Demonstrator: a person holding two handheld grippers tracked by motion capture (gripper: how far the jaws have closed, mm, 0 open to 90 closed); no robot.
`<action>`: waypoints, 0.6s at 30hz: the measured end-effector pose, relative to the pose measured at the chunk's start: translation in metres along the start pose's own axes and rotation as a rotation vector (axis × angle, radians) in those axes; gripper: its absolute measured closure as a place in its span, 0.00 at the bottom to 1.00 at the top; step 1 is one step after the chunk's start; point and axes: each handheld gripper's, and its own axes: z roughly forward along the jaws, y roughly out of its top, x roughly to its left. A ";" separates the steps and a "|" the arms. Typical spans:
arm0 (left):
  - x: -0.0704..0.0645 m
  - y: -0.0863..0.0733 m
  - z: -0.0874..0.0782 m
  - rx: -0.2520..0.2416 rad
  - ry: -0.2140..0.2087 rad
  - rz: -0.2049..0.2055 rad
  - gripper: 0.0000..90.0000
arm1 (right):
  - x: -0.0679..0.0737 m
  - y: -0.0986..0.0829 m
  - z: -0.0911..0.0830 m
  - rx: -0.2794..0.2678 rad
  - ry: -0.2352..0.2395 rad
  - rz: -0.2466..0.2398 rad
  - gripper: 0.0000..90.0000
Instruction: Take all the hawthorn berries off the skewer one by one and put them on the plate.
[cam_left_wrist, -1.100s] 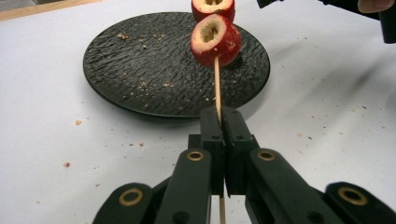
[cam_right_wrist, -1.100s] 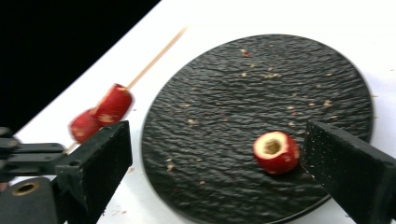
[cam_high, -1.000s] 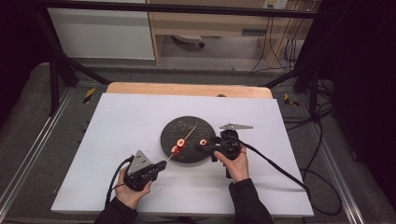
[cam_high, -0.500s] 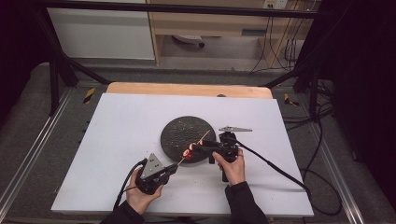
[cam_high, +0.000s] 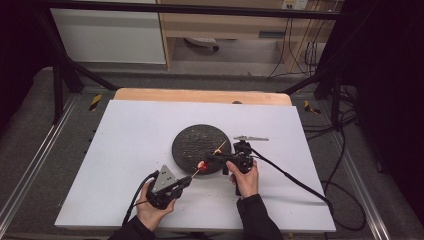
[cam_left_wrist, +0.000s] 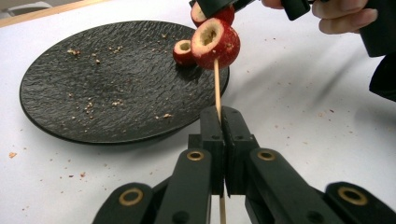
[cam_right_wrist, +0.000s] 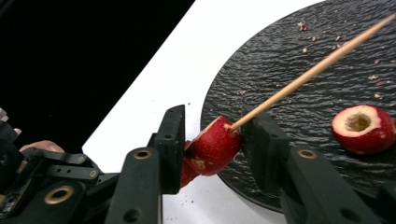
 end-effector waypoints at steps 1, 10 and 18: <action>0.000 0.000 0.000 -0.001 0.000 0.002 0.98 | 0.000 0.000 0.000 0.000 0.000 0.003 0.71; 0.001 0.000 -0.002 -0.010 -0.001 0.000 0.98 | 0.000 0.007 -0.005 -0.020 -0.002 0.011 0.72; 0.003 -0.001 -0.006 -0.012 -0.002 0.000 0.98 | -0.006 0.021 -0.013 -0.043 -0.032 0.021 0.72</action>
